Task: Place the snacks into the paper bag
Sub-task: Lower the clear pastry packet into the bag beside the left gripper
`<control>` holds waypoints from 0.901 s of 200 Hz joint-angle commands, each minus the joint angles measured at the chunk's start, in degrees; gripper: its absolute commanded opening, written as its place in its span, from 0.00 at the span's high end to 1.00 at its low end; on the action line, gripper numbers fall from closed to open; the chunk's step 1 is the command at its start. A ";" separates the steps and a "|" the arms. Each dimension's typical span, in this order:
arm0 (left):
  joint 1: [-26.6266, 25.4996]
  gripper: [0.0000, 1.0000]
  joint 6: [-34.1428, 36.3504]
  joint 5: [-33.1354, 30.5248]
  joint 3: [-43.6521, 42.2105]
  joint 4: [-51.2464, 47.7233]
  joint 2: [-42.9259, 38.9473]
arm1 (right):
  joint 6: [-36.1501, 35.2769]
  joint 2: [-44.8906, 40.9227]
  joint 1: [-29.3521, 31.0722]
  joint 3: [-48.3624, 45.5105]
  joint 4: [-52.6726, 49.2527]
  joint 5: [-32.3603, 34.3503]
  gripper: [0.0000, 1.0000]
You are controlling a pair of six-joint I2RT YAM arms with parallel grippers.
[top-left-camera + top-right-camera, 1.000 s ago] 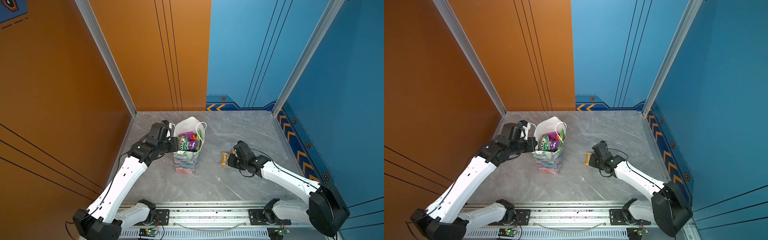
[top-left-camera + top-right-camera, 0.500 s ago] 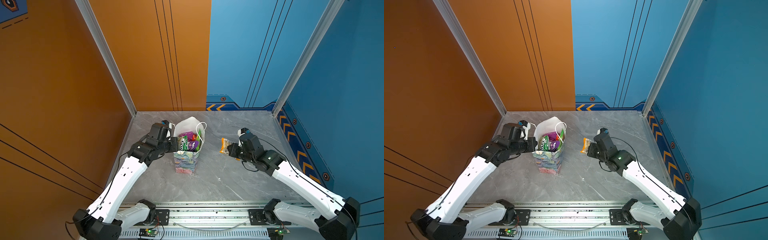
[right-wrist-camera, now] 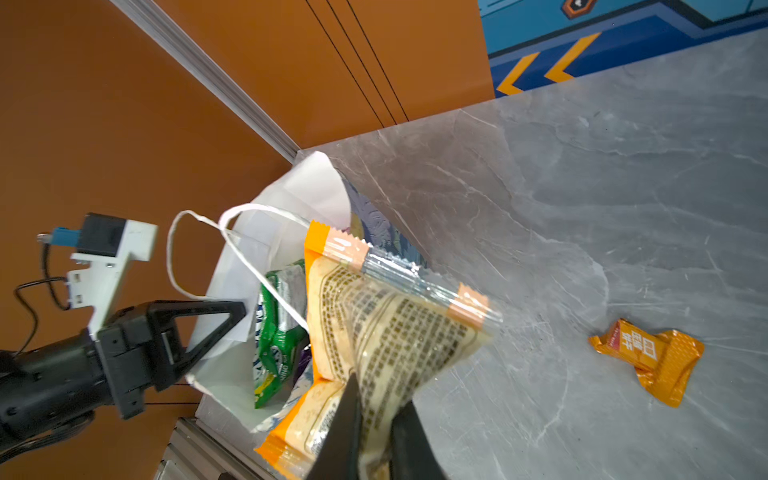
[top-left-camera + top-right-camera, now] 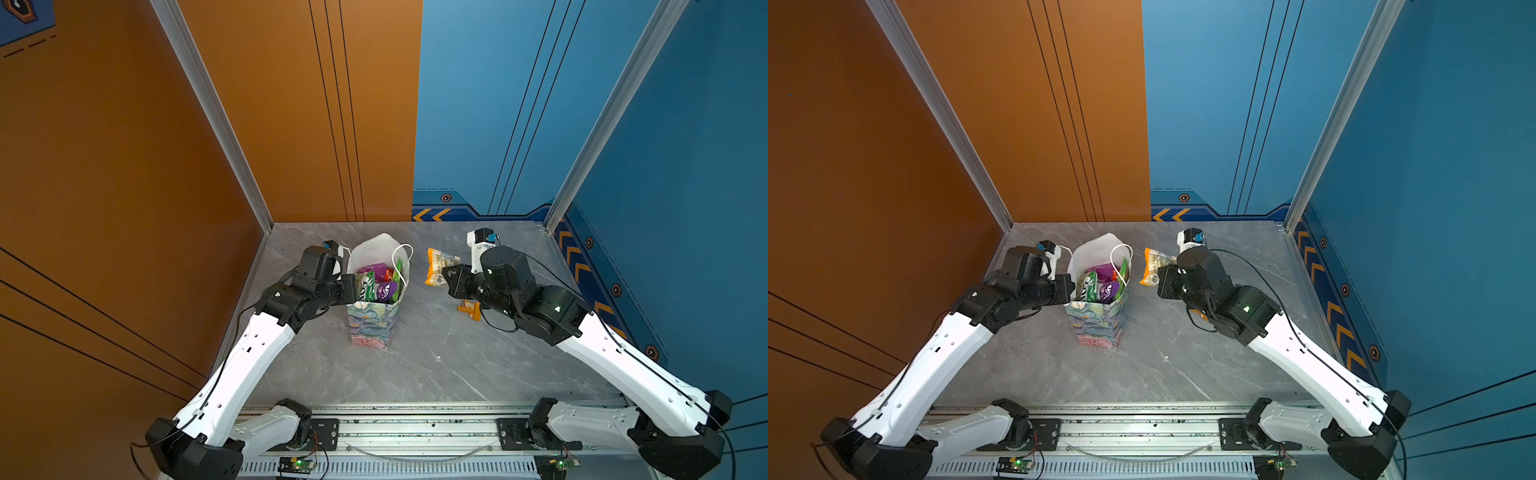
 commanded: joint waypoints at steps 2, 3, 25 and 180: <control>-0.38 0.98 1.14 -0.77 0.53 3.43 -1.79 | -3.07 1.44 1.60 4.88 -3.07 3.30 0.87; -0.38 0.98 1.13 -0.77 0.53 3.43 -1.79 | -3.13 1.54 1.66 5.04 -3.15 3.36 0.87; -0.38 0.98 1.15 -0.72 0.57 3.43 -1.78 | -4.36 3.06 3.21 9.13 -4.27 3.89 0.87; -0.46 0.98 1.21 -0.52 0.53 3.43 -2.24 | -10.28 25.36 15.41 30.18 -10.24 5.61 0.87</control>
